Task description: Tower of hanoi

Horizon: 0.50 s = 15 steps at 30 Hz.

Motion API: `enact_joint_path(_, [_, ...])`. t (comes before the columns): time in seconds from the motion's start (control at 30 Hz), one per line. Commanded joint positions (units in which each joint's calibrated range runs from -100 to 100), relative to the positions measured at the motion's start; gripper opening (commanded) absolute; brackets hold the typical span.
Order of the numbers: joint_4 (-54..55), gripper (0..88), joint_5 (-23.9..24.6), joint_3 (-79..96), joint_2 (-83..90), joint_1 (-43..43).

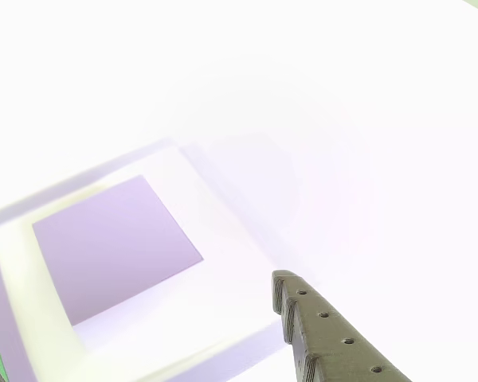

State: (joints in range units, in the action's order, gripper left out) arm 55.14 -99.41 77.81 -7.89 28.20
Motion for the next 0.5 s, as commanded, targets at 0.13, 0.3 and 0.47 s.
enact_joint_path(0.13, [5.7, 45.6, -0.6, -4.9, -6.1, -1.0])
enact_joint_path(0.3, [7.5, 45.5, -0.6, -6.7, -9.7, -1.0])
enact_joint_path(0.47, [8.7, 45.1, -0.6, -9.4, -13.1, -1.2])
